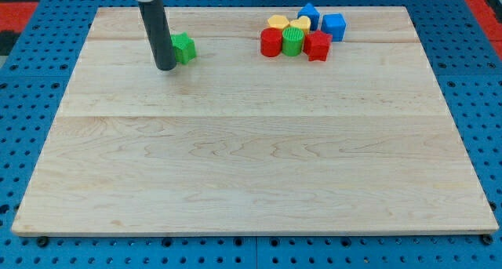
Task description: Push the green star into the yellow hexagon
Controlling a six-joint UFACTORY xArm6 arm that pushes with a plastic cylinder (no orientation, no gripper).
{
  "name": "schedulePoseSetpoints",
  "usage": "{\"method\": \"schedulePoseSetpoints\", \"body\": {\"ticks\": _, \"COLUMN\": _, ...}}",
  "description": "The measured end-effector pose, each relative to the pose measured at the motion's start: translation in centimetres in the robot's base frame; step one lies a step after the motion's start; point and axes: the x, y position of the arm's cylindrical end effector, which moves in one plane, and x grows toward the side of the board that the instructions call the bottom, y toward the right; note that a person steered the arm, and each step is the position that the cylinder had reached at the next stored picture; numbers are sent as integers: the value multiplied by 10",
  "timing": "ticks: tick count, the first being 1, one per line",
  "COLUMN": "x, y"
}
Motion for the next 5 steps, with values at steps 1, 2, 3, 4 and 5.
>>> {"method": "schedulePoseSetpoints", "body": {"ticks": 1, "x": -24, "y": 4}}
{"method": "schedulePoseSetpoints", "body": {"ticks": 2, "x": -38, "y": 7}}
{"method": "schedulePoseSetpoints", "body": {"ticks": 3, "x": -46, "y": 15}}
{"method": "schedulePoseSetpoints", "body": {"ticks": 4, "x": -46, "y": 5}}
{"method": "schedulePoseSetpoints", "body": {"ticks": 5, "x": -54, "y": 25}}
